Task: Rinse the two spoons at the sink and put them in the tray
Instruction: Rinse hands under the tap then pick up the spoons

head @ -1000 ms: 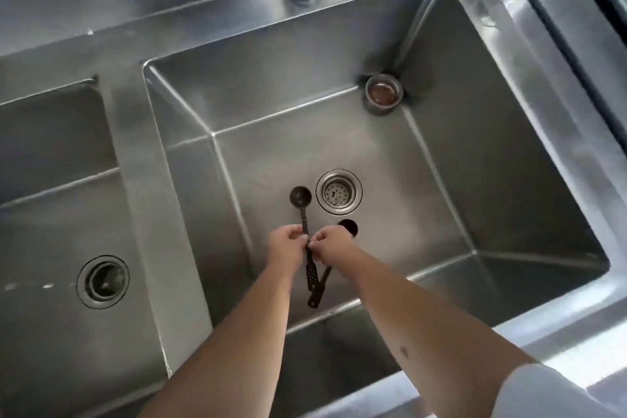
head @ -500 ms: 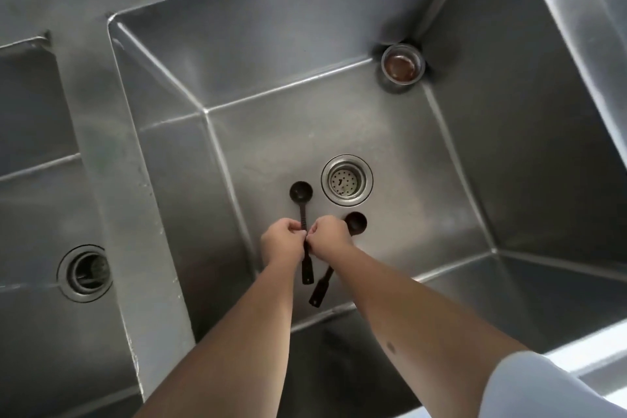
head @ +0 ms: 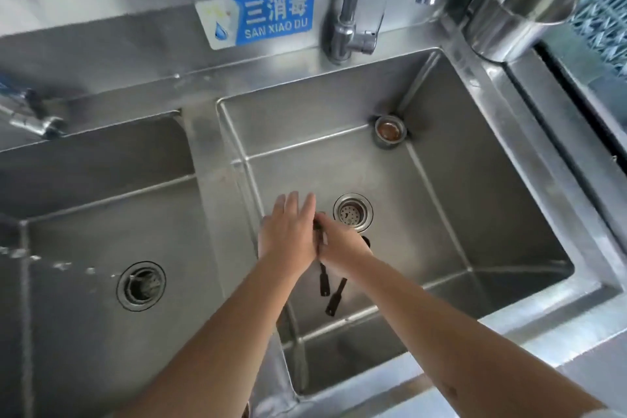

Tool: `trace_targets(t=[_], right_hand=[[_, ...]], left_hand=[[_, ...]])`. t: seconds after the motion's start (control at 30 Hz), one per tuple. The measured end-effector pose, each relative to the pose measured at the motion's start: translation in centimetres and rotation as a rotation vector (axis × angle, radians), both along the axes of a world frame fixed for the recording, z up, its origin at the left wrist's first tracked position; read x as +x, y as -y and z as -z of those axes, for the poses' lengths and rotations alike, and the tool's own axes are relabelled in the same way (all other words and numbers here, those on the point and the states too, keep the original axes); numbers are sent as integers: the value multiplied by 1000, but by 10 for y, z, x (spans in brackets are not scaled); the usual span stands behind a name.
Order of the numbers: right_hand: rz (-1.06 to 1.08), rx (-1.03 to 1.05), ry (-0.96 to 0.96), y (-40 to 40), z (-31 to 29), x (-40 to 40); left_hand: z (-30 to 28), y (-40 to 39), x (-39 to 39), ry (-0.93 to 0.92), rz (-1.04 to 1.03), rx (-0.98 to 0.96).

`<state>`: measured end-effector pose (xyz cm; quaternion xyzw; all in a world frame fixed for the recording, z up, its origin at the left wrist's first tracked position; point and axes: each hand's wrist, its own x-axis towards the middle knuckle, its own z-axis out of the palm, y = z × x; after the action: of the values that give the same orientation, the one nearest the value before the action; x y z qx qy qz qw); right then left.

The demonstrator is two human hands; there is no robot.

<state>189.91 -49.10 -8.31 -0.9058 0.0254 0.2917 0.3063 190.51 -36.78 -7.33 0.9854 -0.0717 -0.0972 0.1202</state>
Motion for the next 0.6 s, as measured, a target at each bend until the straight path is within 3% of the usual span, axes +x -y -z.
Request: trace_targets(t=[0.1,0.23,0.4,0.6], right_hand=[[-191,-67,138,-30,-46,-6],[-406,-157,300,-97,-87,-17],[-627,-187,332,-205,-108,-37],[-684,-211,300,-299,-121,-51]], left_hand=[[-48,-52,-11,40,-9,41],[-86,-138,-43,22,-192,42],[-114,-239,-83,-32,-357,110],[-132,-320,-105,-25,-380,145]])
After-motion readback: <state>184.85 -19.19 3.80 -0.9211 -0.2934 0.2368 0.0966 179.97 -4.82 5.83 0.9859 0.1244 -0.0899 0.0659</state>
